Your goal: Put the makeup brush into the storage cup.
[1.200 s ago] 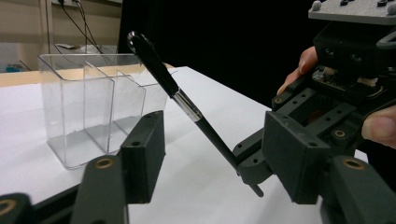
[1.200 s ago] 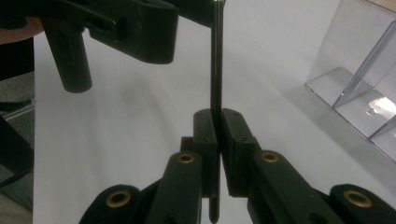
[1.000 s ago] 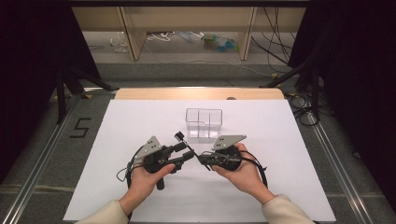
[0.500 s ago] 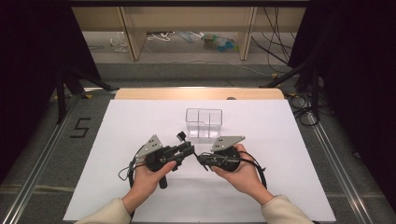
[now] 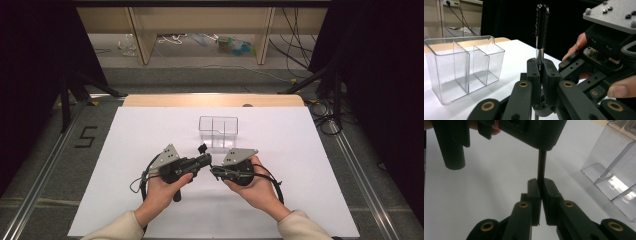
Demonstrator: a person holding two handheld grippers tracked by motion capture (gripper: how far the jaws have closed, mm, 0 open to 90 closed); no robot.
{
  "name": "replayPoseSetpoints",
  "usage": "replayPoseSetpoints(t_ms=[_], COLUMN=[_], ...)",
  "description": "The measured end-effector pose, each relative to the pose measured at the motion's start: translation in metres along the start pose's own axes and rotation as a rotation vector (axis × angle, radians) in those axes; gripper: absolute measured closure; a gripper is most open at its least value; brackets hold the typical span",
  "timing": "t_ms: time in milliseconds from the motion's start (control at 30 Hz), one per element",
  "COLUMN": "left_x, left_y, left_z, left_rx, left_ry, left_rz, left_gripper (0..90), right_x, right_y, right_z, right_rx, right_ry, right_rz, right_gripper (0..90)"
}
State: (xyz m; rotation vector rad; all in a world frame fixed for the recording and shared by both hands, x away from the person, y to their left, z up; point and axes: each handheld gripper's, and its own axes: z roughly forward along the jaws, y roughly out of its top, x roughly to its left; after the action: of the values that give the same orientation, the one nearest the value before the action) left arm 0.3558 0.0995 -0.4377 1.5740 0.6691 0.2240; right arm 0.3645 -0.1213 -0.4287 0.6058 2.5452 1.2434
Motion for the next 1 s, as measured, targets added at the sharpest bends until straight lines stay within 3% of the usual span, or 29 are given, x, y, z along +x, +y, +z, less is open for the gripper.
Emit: replayPoseSetpoints(t_ms=[100, 200, 267, 333, 467, 700, 1000], left_x=[-0.002, -0.002, -0.002, -0.002, -0.002, 0.003, 0.007], left_y=[0.002, 0.004, 0.006, 0.007, 0.010, 0.014, 0.016], left_z=[0.000, -0.002, -0.003, -0.004, -0.008, -0.014, -0.020], left_rx=[0.005, 0.014, 0.012, 0.011, 0.007, 0.003, 0.002], left_ry=[0.012, 0.024, 0.041, 0.038, 0.064, 0.085, 0.107], left_rz=[0.010, 0.050, 0.054, 0.063, 0.077, 0.098, 0.103], left_gripper=[85.3, 85.3, 85.4, 85.3, 85.3, 85.3, 85.3], right_x=[0.000, 0.000, -0.003, -0.003, -0.006, -0.008, -0.011], right_y=[0.000, 0.000, 0.000, -0.001, -0.003, -0.007, -0.013], right_z=[0.001, 0.000, -0.001, -0.001, 0.000, -0.003, -0.011], right_rx=[-0.011, -0.036, -0.054, -0.062, -0.093, -0.128, -0.152], right_ry=[-0.008, -0.027, -0.039, -0.038, -0.028, -0.016, -0.011], right_rz=[-0.003, -0.001, 0.014, 0.022, 0.033, 0.047, 0.070], right_gripper=[84.5, 70.1, 57.3, 54.7, 40.2, 31.1, 27.4])
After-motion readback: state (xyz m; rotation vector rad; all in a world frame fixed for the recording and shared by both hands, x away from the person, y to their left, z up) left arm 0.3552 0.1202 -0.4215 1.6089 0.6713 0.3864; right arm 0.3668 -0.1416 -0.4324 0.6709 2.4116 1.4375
